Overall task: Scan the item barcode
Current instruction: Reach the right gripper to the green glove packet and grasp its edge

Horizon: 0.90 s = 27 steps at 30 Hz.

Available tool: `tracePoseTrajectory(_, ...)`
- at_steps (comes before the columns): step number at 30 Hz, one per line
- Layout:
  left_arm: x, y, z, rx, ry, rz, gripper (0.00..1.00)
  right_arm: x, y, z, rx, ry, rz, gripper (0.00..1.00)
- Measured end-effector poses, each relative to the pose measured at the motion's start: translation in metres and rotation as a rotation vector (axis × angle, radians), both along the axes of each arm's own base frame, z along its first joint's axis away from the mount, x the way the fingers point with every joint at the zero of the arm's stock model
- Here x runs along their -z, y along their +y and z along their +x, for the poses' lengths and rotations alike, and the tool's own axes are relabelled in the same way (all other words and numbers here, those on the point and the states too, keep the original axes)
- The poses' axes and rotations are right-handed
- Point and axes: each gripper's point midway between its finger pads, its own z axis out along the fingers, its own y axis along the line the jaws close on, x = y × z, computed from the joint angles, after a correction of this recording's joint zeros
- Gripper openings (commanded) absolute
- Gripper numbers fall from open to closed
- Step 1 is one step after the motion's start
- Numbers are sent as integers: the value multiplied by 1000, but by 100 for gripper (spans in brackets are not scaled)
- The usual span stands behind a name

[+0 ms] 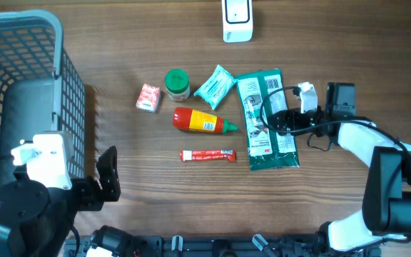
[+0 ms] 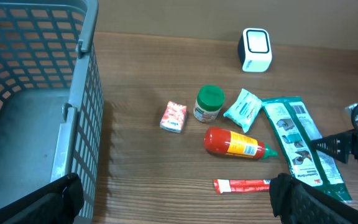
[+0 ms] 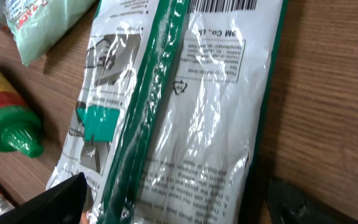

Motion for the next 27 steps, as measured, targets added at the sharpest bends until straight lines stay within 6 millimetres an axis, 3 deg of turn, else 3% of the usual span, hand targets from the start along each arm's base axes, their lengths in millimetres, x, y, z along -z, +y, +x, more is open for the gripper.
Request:
tracePoseTrajectory(11, 0, 0, 0, 0, 0, 0, 100, 11, 2, 15, 75, 18, -145, 84)
tracePoseTrajectory(19, 0, 0, 0, 0, 0, 0, 100, 19, 1, 19, 138, 20, -303, 69)
tracePoseTrajectory(22, 0, 0, 0, 0, 0, 0, 100, 20, 0, 21, 152, 31, -303, 52)
tracePoseTrajectory(26, 0, 0, 0, 0, 0, 0, 100, 22, -1, 29, 172, 22, -294, 5)
tracePoseTrajectory(27, 0, 0, 0, 0, 0, 0, 100, 22, 0, 29, 172, 23, -285, 4)
